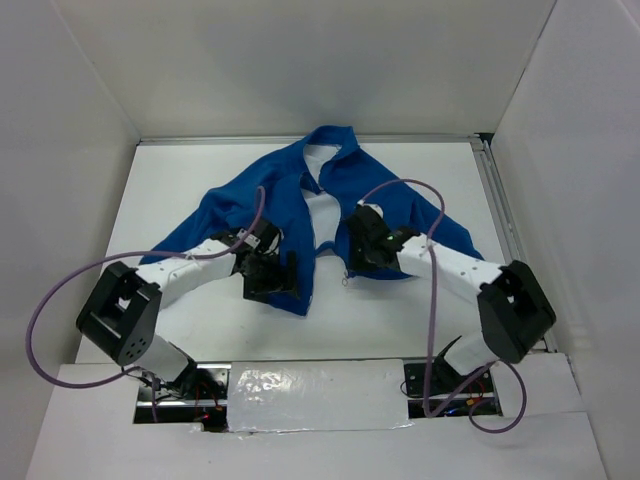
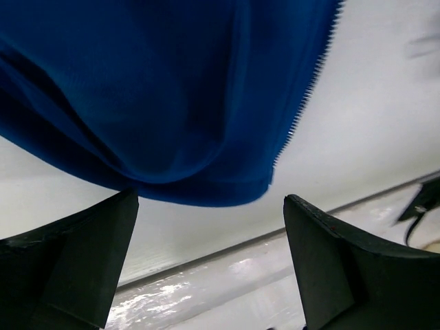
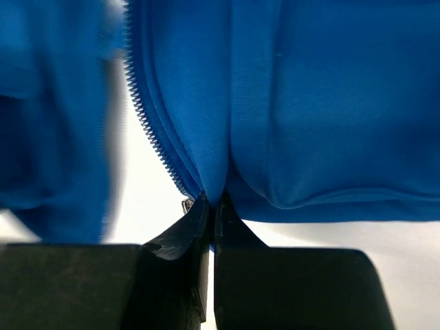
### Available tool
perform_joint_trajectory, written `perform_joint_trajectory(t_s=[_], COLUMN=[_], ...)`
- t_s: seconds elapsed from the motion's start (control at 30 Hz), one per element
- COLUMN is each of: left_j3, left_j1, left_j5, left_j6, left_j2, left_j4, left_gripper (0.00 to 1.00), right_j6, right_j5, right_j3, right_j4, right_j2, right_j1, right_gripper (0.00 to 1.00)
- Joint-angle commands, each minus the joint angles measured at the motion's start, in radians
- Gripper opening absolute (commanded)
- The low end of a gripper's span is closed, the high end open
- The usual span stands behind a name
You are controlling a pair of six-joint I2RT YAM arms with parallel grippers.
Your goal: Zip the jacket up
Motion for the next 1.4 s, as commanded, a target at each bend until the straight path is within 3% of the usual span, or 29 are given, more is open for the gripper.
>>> perform_joint_trajectory(t_s=[0.0, 0.53, 0.87, 0.97, 1.03, 1.1, 1.17, 1.23, 1.37], left_j3=[0.035, 0.140, 0.219, 0.231, 0.214, 0.197, 0.193, 0.205, 0.225], left_j1=[-0.030, -0.214, -0.282, -0.289, -0.291, -0.291, -0.291, -0.291, -0.269], left_j5=[-0.067, -0.247, -0.276, -0.253, -0.230, -0.175, -0.163, -0.157, -0.213], left_j6=[-0.018, -0.170, -0.286, -0.300, -0.296, -0.270, -0.260, -0.250, -0.275], left_j2=[0.060, 0.273, 0.458, 0.514, 0.531, 0.548, 0.574, 0.584, 0.528], left_j4=[-0.027, -0.133, -0.186, -0.173, -0.142, -0.075, -0.053, -0.054, -0.143], left_gripper=[0.99, 0.94, 0.90, 0.81, 0.67, 0.49, 0.20, 0.03, 0.00], right_j6=[-0.009, 0.032, 0.063, 0.078, 0.086, 0.085, 0.078, 0.072, 0.060], right_j5=[-0.022, 0.001, 0.045, 0.062, 0.067, 0.064, 0.052, 0.027, -0.033], right_j3=[-0.012, -0.055, -0.079, -0.088, -0.088, -0.091, -0.098, -0.107, -0.133], right_j4=[0.073, 0.073, 0.064, 0.059, 0.052, 0.055, 0.064, 0.079, 0.105], right_j2=[-0.083, -0.079, -0.077, -0.068, -0.065, -0.071, -0.082, -0.097, -0.134], right_j1=[-0.009, -0.010, -0.012, -0.012, -0.014, -0.014, -0.014, -0.017, -0.017], right_gripper=[0.00, 0.00, 0.00, 0.00, 0.00, 0.00, 0.00, 0.00, 0.00])
